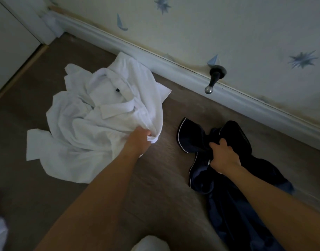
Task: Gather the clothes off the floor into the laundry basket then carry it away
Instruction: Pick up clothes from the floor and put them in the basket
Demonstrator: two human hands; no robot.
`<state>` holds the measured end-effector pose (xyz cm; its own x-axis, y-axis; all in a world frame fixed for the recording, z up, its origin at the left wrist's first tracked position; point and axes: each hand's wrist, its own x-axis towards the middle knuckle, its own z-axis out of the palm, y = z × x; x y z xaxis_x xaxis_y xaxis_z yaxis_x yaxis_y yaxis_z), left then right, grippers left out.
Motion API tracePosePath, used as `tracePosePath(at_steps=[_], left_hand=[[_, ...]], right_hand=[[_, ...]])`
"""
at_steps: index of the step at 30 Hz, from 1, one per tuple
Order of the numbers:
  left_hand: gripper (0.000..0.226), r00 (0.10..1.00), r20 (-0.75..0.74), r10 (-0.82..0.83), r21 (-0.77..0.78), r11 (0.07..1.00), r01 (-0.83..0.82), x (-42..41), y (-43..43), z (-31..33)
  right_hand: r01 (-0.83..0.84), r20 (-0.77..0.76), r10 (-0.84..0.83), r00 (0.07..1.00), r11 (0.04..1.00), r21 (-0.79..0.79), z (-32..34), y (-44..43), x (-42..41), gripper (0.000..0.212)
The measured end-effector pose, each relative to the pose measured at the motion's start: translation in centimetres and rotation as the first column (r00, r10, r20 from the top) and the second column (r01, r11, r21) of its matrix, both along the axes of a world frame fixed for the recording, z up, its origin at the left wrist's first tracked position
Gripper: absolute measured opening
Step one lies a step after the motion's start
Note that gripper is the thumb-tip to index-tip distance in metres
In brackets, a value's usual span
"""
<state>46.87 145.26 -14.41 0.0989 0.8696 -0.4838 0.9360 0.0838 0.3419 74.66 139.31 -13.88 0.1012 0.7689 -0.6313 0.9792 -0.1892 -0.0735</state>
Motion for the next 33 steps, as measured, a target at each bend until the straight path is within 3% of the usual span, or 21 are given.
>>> tracePosePath(at_steps=[6,12,19,22,28,33], left_hand=[[0.025,0.999,0.054,0.008,0.033,0.999,-0.010,0.4,-1.5,10.1],[0.004,0.986,0.143,0.087,0.009,0.996,-0.089,-1.5,-4.0,26.4],[0.044,0.974,0.159,0.162,-0.100,0.984,-0.148,-3.7,-6.5,45.7],[0.051,0.979,0.137,0.150,-0.115,0.984,-0.134,-5.2,-7.9,54.4],[0.041,0.967,0.161,0.198,0.044,0.977,-0.207,-6.1,-9.4,70.1],[0.044,0.960,0.135,0.246,0.167,0.949,-0.267,-5.3,-13.1,77.2]], right_hand=[[0.014,-0.118,-0.011,0.993,1.000,0.024,8.9,-0.6,-2.8,0.050],[-0.051,-0.243,0.080,0.967,0.991,0.126,24.9,-0.3,-9.2,0.054],[-0.017,-0.384,0.099,0.918,0.977,0.211,44.5,1.3,-12.6,0.039],[-0.075,-0.384,0.159,0.909,0.972,0.223,53.2,0.9,-13.7,0.038],[-0.144,-0.433,0.269,0.860,0.943,0.299,67.7,-0.2,-15.8,0.034],[-0.264,-0.470,0.417,0.778,0.896,0.358,74.8,-2.1,-16.1,0.028]])
